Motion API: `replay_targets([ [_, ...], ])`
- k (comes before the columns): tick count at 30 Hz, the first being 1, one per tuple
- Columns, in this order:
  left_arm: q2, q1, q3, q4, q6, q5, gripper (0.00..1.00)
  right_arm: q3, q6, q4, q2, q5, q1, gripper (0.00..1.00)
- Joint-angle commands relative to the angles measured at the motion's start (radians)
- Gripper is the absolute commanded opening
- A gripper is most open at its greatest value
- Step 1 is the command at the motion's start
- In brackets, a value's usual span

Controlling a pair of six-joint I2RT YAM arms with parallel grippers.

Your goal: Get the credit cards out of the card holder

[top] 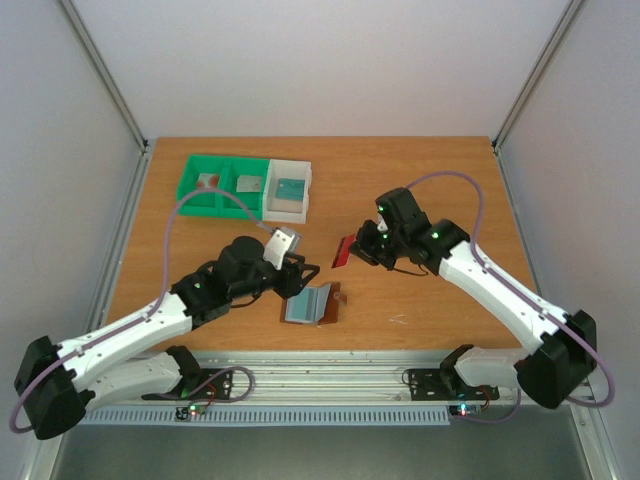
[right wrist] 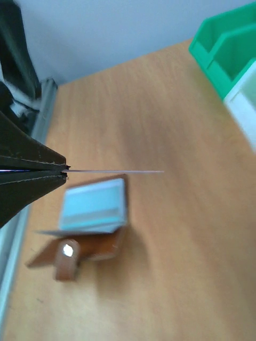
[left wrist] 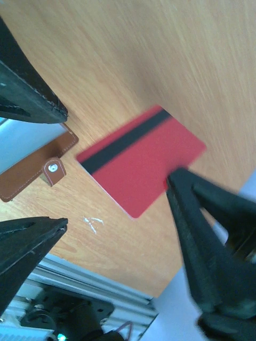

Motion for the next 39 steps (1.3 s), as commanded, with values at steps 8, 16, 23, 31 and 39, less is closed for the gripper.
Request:
replay_targets([
  [8, -0.098, 0.103, 0.277, -0.476, -0.438, -0.11, 0.55, -0.229, -0.933, 0.477, -0.227, 0.412, 0.19, 0.01],
  [16, -0.117, 0.129, 0.366, -0.519, -0.653, 0.057, 0.58, -0.464, -1.446, 0.88, -0.316, 0.566, 0.375, 0.01],
  [23, -0.139, 0.129, 0.302, -0.378, -0.88, 0.207, 0.58, -0.541, -1.795, 1.235, -0.222, 0.793, 0.547, 0.01],
  [31, -0.163, 0.128, 0.302, -0.467, -0.864, 0.162, 0.46, -0.533, -2.019, 1.499, -0.09, 0.925, 0.684, 0.01],
  [39, -0.222, 0.128, 0.29, -0.528, -0.859, 0.051, 0.27, -0.53, -2.05, 1.565, -0.055, 0.961, 0.72, 0.01],
])
